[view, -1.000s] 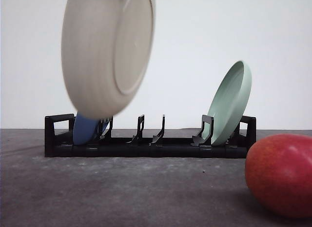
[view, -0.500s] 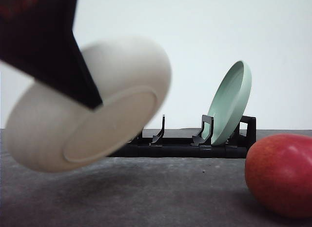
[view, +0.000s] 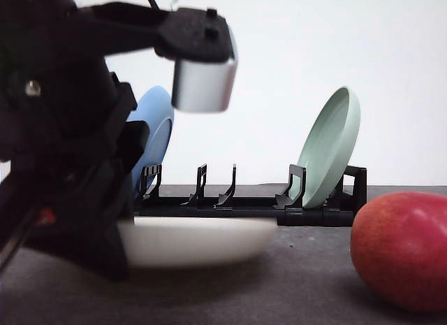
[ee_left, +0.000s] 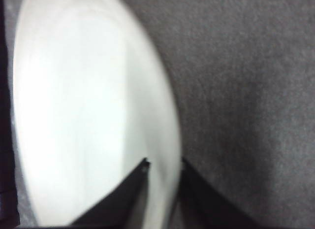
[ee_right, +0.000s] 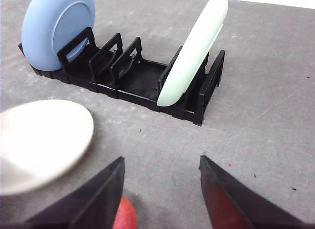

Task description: Place pomegranate in white plate

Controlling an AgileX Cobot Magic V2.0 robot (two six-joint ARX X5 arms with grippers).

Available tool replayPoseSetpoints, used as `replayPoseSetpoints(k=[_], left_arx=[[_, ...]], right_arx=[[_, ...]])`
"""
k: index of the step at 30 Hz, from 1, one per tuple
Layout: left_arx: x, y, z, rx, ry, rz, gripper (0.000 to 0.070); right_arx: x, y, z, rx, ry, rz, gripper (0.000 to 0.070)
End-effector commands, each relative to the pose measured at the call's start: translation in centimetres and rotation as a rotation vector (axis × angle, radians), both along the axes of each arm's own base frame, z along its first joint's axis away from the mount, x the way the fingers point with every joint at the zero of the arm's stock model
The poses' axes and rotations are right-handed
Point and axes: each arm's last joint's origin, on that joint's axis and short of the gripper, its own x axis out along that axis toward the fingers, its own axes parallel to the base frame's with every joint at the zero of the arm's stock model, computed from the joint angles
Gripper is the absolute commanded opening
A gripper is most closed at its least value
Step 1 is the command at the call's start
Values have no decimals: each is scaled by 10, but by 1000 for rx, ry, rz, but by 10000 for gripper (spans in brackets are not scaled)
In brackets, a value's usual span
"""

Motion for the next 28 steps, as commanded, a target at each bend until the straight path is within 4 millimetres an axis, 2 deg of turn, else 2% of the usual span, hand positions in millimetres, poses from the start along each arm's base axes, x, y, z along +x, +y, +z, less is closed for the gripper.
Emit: replayPoseSetpoints(k=[1, 7, 12, 17, 21, 24, 28], left_arx=[[-3, -6, 1, -5, -10, -29, 231], [-5, -13, 6, -74, -3, -53, 248], [-5, -16, 12, -131, 25, -1, 363], [0, -14, 30, -216, 66, 137, 364], [12, 4, 47, -344, 181, 346, 364], [25, 26, 62, -458, 293, 473, 358], [42, 60, 87, -637, 369, 554, 359]], right_arx=[[-1, 0, 6, 1, -29, 6, 308], [-1, 0, 6, 1, -29, 6, 308], [-1, 0, 6, 1, -29, 6, 308], [-1, 0, 6, 5, -27, 4, 308], [-1, 0, 6, 12, -23, 2, 308], [-1, 0, 6, 20, -17, -1, 308], [-1, 0, 5, 27, -4, 3, 308]])
